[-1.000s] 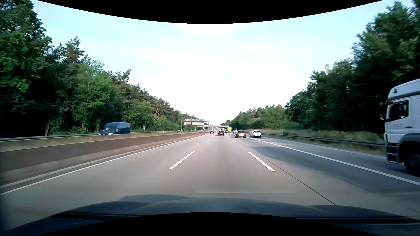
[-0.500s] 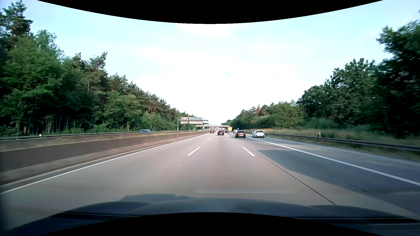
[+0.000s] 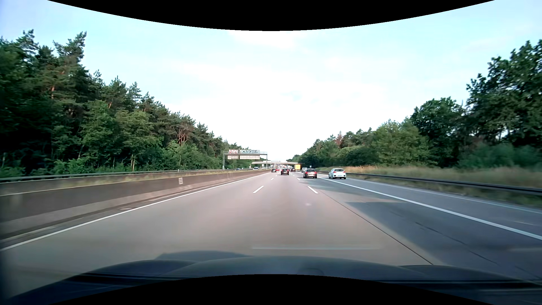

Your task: Follow the waypoints while adhering to traffic rules and regulations

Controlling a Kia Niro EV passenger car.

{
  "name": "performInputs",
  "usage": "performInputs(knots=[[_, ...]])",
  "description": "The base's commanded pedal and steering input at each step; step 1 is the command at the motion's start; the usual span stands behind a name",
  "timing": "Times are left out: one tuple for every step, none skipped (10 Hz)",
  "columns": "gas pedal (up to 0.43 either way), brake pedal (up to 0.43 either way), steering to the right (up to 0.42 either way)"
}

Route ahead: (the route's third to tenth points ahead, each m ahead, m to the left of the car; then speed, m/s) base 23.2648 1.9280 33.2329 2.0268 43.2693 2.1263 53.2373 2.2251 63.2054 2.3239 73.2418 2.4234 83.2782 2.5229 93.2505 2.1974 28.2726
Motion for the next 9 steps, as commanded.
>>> performInputs(knots=[[0.008,0.0,-0.003],[0.02,0.0,-0.003],[0.02,0.0,-0.004],[0.02,0.0,-0.004],[0.02,0.0,-0.004],[0.02,0.0,-0.004],[0.02,0.0,-0.004],[0.02,0.0,-0.003],[0.02,0.0,-0.003]])
